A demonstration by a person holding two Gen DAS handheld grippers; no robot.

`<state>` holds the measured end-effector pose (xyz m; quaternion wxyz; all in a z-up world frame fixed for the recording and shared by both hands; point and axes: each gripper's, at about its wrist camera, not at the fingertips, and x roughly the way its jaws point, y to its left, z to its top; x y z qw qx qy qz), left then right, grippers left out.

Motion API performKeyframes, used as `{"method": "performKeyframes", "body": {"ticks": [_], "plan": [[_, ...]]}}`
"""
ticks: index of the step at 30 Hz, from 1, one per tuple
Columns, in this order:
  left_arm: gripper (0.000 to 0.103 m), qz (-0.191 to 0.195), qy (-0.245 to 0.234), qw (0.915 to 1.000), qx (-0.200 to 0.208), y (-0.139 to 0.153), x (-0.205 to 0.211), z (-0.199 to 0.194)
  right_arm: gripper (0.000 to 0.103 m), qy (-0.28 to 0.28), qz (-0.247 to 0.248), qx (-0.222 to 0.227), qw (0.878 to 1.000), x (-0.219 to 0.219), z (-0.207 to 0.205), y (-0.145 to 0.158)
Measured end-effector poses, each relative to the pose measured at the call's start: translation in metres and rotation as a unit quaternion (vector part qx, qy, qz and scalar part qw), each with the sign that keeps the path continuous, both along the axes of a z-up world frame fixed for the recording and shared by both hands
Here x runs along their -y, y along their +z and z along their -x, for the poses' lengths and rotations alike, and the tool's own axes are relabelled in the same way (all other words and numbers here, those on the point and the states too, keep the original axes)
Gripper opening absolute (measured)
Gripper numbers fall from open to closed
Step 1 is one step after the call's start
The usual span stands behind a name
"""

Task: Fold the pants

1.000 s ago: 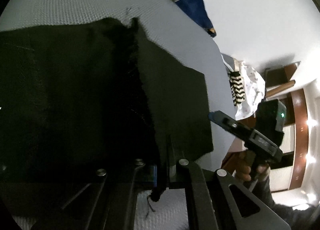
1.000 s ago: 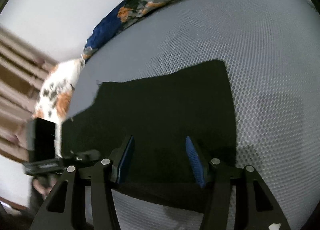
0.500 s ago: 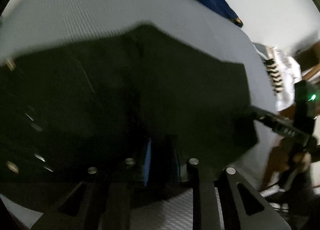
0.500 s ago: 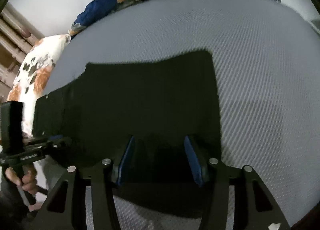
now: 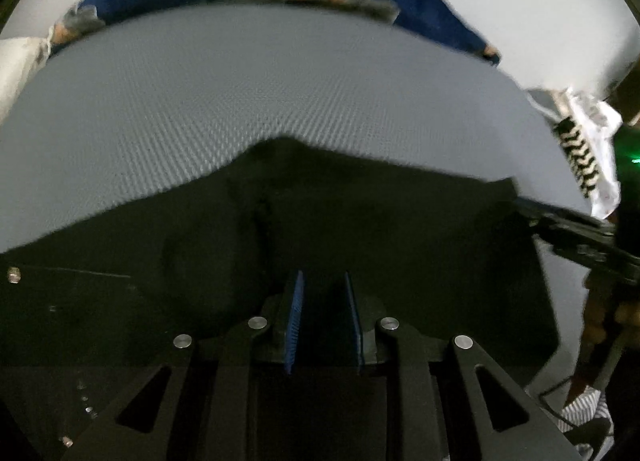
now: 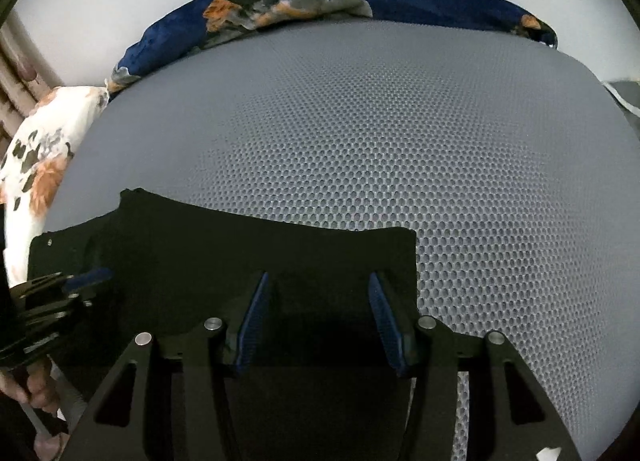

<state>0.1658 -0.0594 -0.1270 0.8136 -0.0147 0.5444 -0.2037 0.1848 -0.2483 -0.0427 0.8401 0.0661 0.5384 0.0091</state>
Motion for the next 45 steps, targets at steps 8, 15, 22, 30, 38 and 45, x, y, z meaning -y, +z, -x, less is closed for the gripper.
{"method": "performKeyframes", "body": {"ticks": [8,15,22,30,38,45], "plan": [[0.023,-0.021,-0.009,0.9997,0.012,0.005,0.005,0.000,0.048,-0.004,-0.001,0.011,1.000,0.000,0.008,0.015],[0.044,-0.061,0.015,0.9971,0.044,0.024,-0.003,0.017,0.048,0.019,-0.014,0.006,1.000,-0.022,0.038,0.024],[0.049,-0.098,0.023,0.9913,0.085,0.045,-0.022,0.042,0.048,0.065,-0.031,-0.040,0.997,-0.061,0.055,0.006],[0.052,-0.107,0.039,0.9876,0.108,0.062,-0.056,0.063,0.050,0.118,-0.044,-0.062,0.990,-0.115,0.061,-0.008],[0.057,-0.113,0.072,0.9845,0.113,0.071,-0.112,0.067,0.050,0.161,-0.055,-0.073,0.983,-0.161,0.055,-0.010],[0.061,-0.061,0.135,0.9849,0.090,0.071,-0.201,0.061,0.051,0.184,-0.065,-0.082,0.977,-0.193,0.040,-0.012]]}}
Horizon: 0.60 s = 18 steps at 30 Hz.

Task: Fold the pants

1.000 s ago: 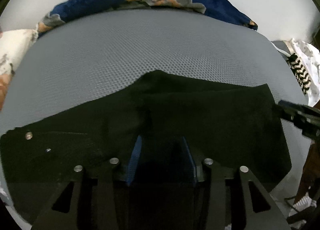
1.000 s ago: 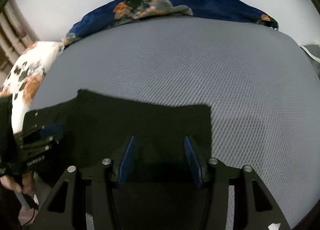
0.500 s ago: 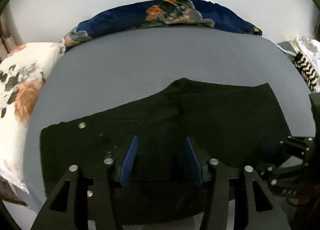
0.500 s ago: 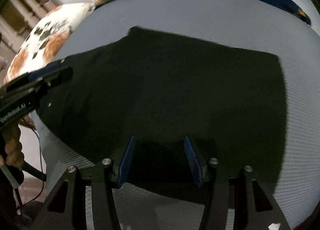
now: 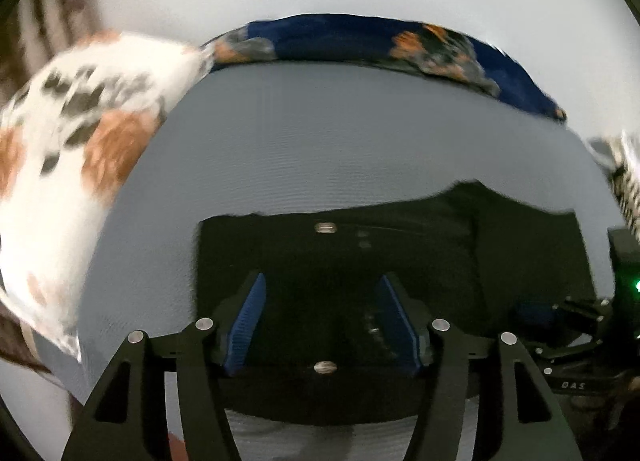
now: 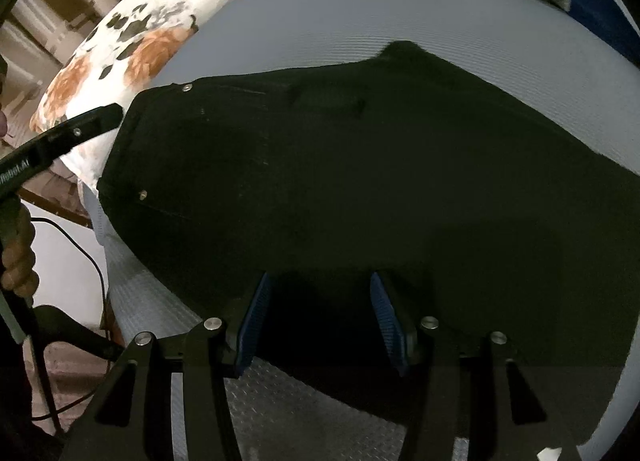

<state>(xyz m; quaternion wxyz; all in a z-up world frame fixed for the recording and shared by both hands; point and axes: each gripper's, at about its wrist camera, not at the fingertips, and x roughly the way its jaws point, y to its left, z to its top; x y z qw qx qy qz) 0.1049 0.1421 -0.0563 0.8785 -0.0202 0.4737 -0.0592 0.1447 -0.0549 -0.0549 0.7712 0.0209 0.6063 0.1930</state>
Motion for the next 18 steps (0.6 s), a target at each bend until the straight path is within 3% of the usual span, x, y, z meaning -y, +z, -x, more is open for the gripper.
{"method": "performKeyframes", "body": {"ticks": [3,9,18], "plan": [[0.061,0.047,0.021,0.9985,-0.019,-0.007,-0.040,-0.004,0.053,0.000,-0.016,-0.009,1.000,-0.010,-0.007,0.000],[0.062,0.123,0.004,0.9911,-0.049,-0.029,-0.082,-0.006,0.055,-0.002,-0.028,-0.015,0.999,-0.030,-0.020,0.002],[0.062,0.233,-0.014,0.9647,-0.121,-0.083,-0.123,-0.028,0.058,-0.017,-0.036,0.005,0.999,-0.035,-0.035,0.027]]}}
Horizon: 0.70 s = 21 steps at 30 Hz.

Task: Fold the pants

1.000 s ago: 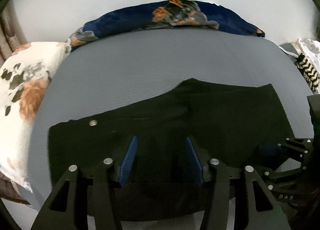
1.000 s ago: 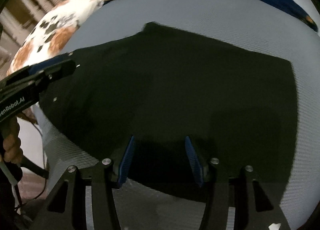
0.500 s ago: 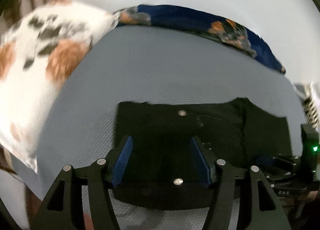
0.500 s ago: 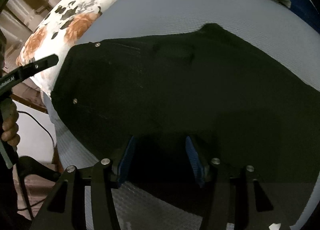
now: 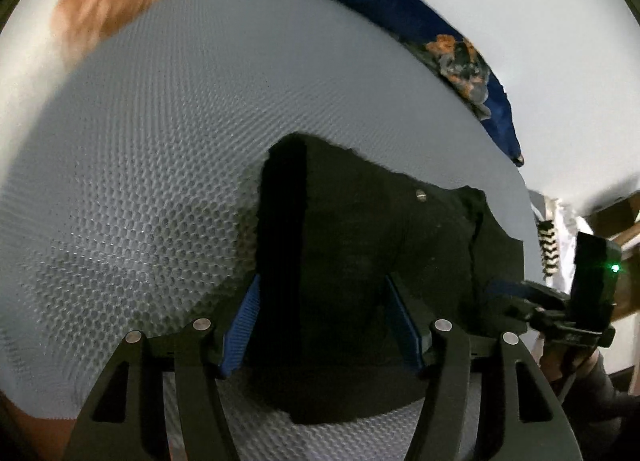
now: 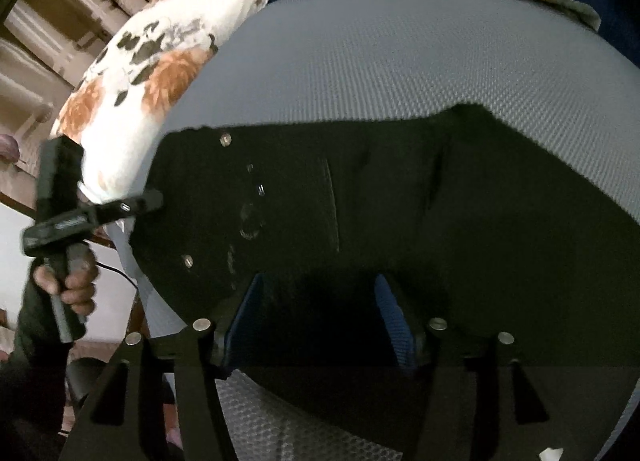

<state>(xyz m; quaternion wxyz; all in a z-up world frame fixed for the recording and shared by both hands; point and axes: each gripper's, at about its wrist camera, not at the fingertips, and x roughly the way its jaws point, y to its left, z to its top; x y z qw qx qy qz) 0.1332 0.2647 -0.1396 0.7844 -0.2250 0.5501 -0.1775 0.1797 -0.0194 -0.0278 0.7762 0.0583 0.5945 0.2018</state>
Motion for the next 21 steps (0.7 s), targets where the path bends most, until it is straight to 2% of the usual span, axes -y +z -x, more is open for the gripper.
{"method": "performKeyframes", "body": {"ticks": [2,4,10,13,17,21], "plan": [[0.063,0.028,-0.006,0.9995,-0.014,-0.011,-0.008,-0.006,0.059,-0.008,0.002,0.005,1.000,0.001,-0.003,0.005],[0.064,0.054,-0.015,0.9984,-0.007,-0.014,-0.014,-0.008,0.059,-0.018,0.003,0.006,1.000,0.004,-0.005,0.009],[0.065,0.099,-0.070,0.9927,0.001,-0.019,-0.019,-0.017,0.059,-0.056,0.008,0.000,0.998,0.018,-0.011,0.013],[0.065,0.133,-0.092,0.9869,-0.008,-0.025,-0.023,-0.026,0.059,-0.074,0.014,-0.006,0.997,0.022,-0.015,0.012],[0.065,0.193,-0.105,0.9750,-0.035,-0.035,-0.028,-0.042,0.059,-0.095,0.015,-0.013,0.995,0.023,-0.020,0.012],[0.065,0.191,-0.120,0.9738,-0.032,-0.032,-0.014,-0.051,0.059,-0.110,0.006,-0.005,0.994,0.021,-0.022,0.016]]}}
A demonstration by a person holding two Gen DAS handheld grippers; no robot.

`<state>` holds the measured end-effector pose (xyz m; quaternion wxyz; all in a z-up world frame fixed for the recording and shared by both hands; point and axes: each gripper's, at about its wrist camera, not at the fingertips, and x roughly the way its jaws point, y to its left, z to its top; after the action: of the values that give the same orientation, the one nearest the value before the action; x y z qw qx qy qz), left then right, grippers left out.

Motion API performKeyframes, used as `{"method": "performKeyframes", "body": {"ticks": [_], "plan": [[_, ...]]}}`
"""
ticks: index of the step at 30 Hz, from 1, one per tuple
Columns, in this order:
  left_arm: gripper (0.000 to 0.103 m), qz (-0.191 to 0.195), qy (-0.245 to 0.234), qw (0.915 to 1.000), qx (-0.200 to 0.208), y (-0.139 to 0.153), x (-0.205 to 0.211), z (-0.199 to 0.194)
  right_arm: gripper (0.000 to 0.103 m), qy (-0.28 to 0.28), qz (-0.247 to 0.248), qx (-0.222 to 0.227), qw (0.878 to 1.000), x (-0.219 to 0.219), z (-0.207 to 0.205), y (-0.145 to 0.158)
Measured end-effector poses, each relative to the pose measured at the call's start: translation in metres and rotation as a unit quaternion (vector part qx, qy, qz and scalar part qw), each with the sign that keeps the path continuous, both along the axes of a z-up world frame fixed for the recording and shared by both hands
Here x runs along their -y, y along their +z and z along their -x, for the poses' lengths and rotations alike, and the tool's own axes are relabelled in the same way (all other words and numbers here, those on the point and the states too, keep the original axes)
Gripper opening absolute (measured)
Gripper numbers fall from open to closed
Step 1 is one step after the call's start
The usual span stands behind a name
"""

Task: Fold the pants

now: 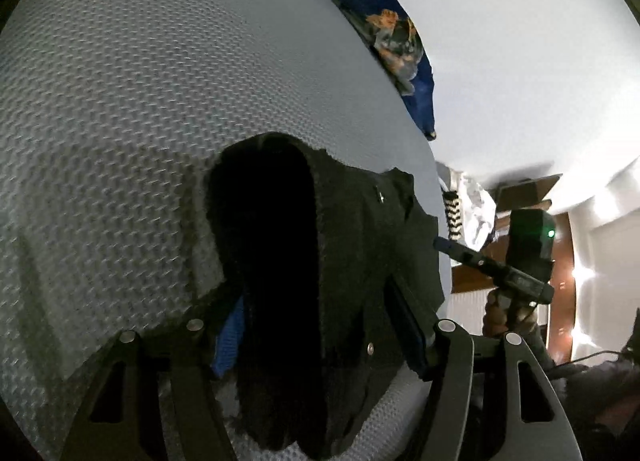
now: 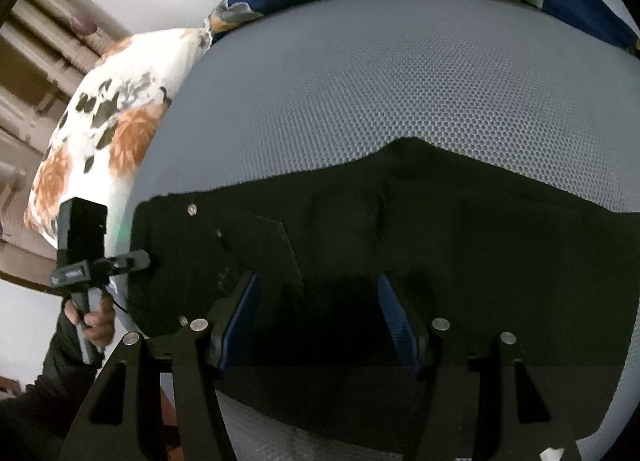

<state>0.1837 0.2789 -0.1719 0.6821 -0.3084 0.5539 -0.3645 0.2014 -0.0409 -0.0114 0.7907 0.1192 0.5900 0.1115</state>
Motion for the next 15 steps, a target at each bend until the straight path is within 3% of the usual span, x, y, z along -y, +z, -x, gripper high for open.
{"method": "performKeyframes", "body": {"ticks": [5,7,11,15], "plan": [[0.063,-0.035,0.011,0.9993,0.010,0.005,0.014,-0.002,0.059,-0.010,0.000,0.018,1.000,0.000,0.007,0.009],[0.052,-0.071,0.024,0.9971,0.008,0.009,0.019,-0.001,0.059,-0.012,0.000,0.024,1.000,0.003,0.011,0.012],[0.044,-0.133,0.050,0.9898,0.004,0.018,0.031,0.002,0.059,-0.022,-0.004,0.038,0.999,0.013,0.017,0.018],[0.039,-0.192,0.058,0.9793,0.026,0.033,0.048,0.007,0.059,-0.026,-0.011,0.049,0.998,0.018,0.024,0.023]]}}
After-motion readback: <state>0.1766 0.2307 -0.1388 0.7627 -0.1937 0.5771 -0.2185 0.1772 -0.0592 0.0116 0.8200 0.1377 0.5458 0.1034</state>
